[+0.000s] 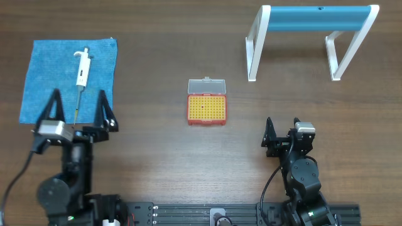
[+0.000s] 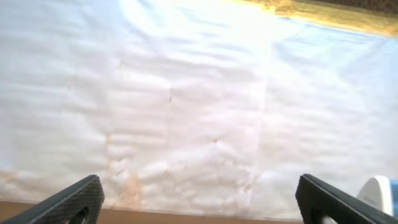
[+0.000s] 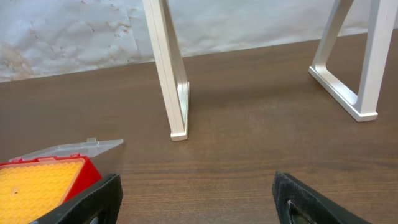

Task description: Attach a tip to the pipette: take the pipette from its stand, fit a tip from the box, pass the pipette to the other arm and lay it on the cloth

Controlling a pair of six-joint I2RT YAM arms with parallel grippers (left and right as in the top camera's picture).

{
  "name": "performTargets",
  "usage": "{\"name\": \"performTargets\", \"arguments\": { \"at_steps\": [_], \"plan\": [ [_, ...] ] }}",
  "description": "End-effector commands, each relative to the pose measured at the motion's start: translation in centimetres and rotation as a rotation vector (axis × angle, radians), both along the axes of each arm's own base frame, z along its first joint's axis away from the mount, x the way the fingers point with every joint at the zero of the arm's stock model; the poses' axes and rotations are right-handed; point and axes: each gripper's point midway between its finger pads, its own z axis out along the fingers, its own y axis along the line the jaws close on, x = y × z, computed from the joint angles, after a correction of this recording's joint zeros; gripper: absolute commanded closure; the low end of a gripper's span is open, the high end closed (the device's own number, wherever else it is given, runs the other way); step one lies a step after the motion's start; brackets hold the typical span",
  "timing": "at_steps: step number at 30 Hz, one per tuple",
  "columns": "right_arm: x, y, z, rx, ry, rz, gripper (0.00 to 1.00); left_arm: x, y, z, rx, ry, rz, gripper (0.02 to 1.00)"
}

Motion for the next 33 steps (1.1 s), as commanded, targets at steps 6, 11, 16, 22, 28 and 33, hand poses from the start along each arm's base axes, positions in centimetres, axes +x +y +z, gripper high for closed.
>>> {"name": "performTargets", "arguments": {
  "at_steps": [6,11,16,22,28,33],
  "plan": [
    [0.0,0.1,-0.2,0.009,0.0,0.005,0.202,0.2,0.3,-9.2,-0.075,0.052,0.035,0.02],
    [0.0,0.1,-0.2,0.009,0.0,0.005,0.202,0.8,0.2,-13.5,-0.077,0.222,0.04,0.02],
    [0.0,0.1,-0.2,0.009,0.0,0.005,0.202,1.0,-0.8,-17.2,-0.059,0.374,0.003,0.02],
    [0.0,0.1,-0.2,0.009,0.0,0.005,0.2,0.8,-1.7,-18.1,0.14,0.402,-0.033,0.02],
    [0.0,0.1,-0.2,0.009,0.0,0.005,0.202,0.9,-1.5,-18.1,0.137,0.403,-0.022,0.023],
    [0.0,0.1,-0.2,0.009,0.0,0.005,0.202,0.9,-1.5,-18.1,0.137,0.403,-0.022,0.02]
  ]
}}
